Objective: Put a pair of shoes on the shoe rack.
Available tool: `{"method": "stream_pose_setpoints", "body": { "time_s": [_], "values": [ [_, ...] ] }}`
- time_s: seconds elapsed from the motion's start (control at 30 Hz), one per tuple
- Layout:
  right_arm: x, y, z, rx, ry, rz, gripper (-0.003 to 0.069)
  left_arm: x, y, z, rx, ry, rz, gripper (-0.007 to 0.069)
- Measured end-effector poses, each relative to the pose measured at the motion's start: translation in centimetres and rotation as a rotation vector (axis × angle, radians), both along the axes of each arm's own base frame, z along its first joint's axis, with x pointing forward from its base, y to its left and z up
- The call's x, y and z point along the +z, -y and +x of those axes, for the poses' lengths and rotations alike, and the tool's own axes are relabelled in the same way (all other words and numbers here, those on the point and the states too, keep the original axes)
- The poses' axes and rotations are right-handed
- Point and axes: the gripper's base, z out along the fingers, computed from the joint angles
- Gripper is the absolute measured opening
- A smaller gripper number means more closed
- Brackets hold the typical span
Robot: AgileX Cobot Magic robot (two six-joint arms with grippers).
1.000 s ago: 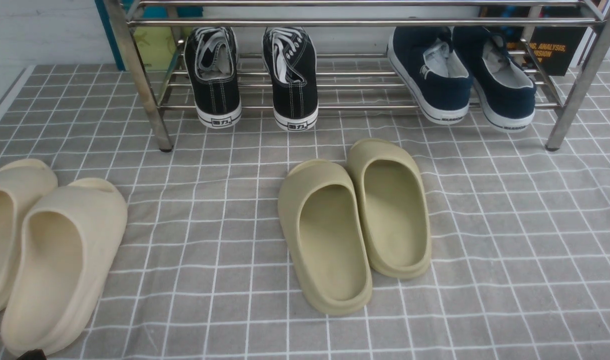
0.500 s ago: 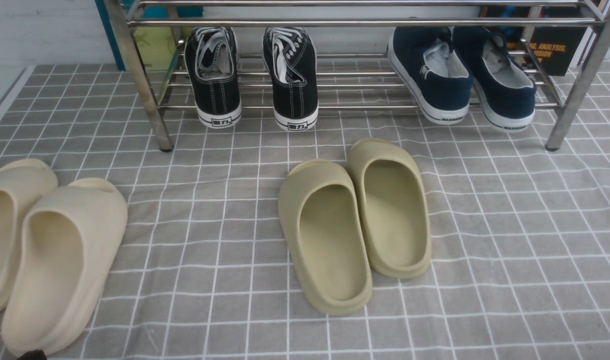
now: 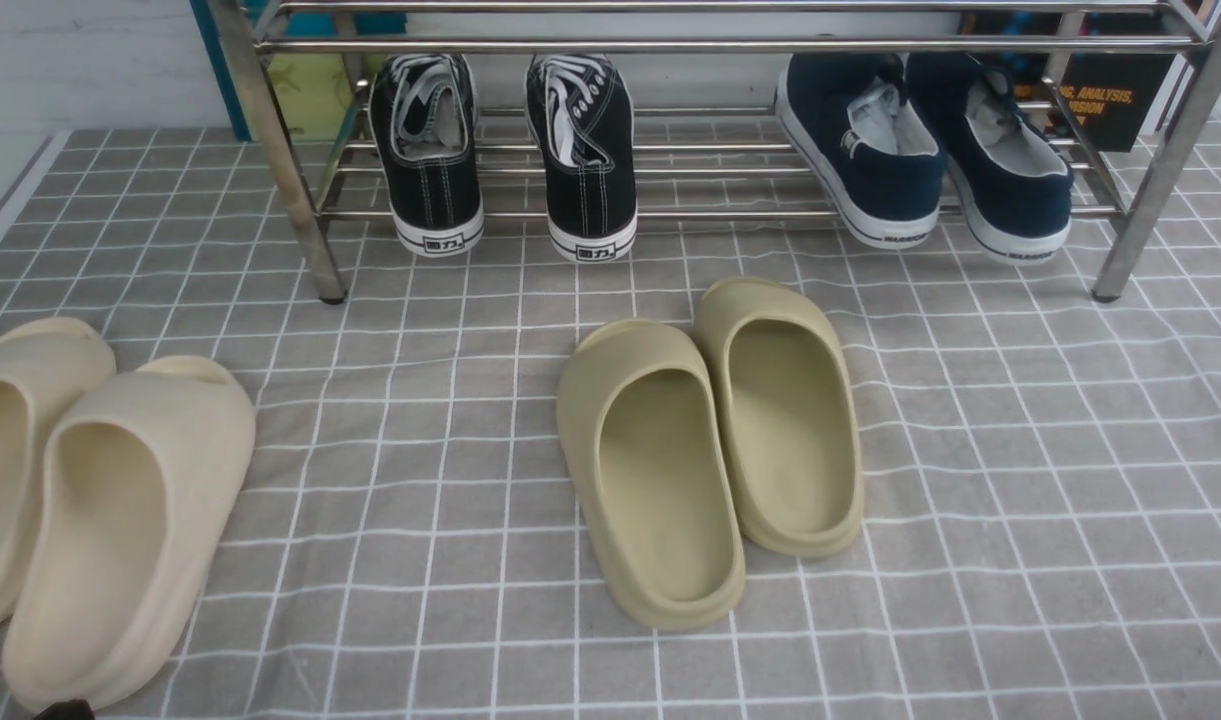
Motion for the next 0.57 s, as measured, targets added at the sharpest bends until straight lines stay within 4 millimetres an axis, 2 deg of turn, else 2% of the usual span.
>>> {"method": "stream_pose_setpoints", "body": {
  "time_s": [0.57],
  "values": [
    [0.00, -0.12, -0.01, 0.023, 0.000, 0.000, 0.0239, 0.00, 0.00, 0.00, 0.000, 0.000, 0.000, 0.0050]
  ]
}}
